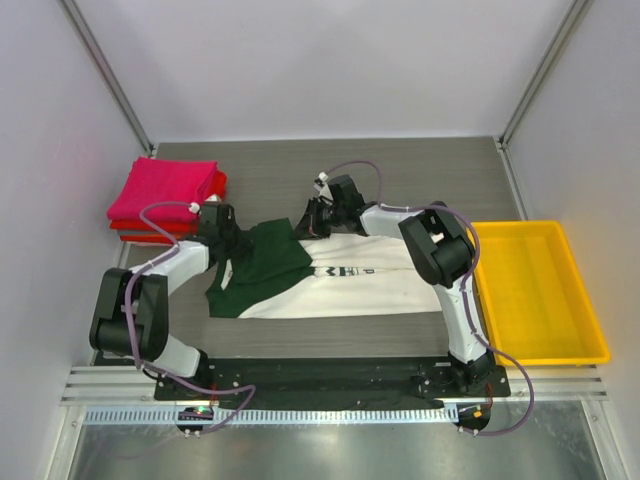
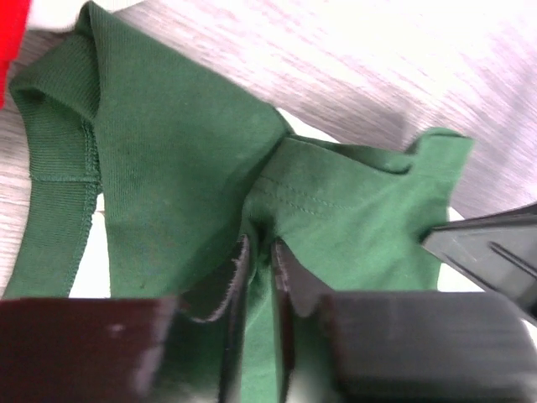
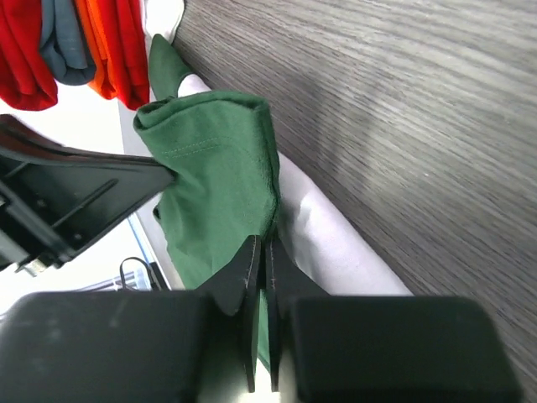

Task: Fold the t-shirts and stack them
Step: Fold the tshirt

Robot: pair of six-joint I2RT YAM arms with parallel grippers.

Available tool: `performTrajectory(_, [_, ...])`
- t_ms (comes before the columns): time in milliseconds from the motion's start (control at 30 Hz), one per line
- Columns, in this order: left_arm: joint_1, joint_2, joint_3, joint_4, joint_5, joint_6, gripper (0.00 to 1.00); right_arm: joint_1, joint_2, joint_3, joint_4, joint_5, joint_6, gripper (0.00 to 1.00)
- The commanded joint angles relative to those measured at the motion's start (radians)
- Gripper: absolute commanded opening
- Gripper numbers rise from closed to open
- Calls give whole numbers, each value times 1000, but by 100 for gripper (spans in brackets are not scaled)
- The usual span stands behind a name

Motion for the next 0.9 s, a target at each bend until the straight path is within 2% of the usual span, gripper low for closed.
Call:
performTrajectory(0, [3,-73,-5,28,-3,20,13,7,-40,27,38,-30,4,8])
performTrajectory(33, [3,-82,-8,22,-3,22,11,7,-48,23,43,-34,6,5])
performTrajectory(67, [4,-101,-15,19,-2,23,4,7,-63,11,48,-37,7,1])
performTrajectory(133, [3,-119,-23,5,9,23,0,7,-82,-15,67,-48,12,1])
performTrajectory(400, [3,-248,-75,-64,27,31,0,7,-175,-121,130,-88,35,4])
performTrajectory(600, [3,-315,-127,-88,80,26,1,9,-238,-210,172,-105,44,11])
performTrajectory(867, [-14,-391,-186,-136,155,10,2,15,-318,-342,199,-120,44,11])
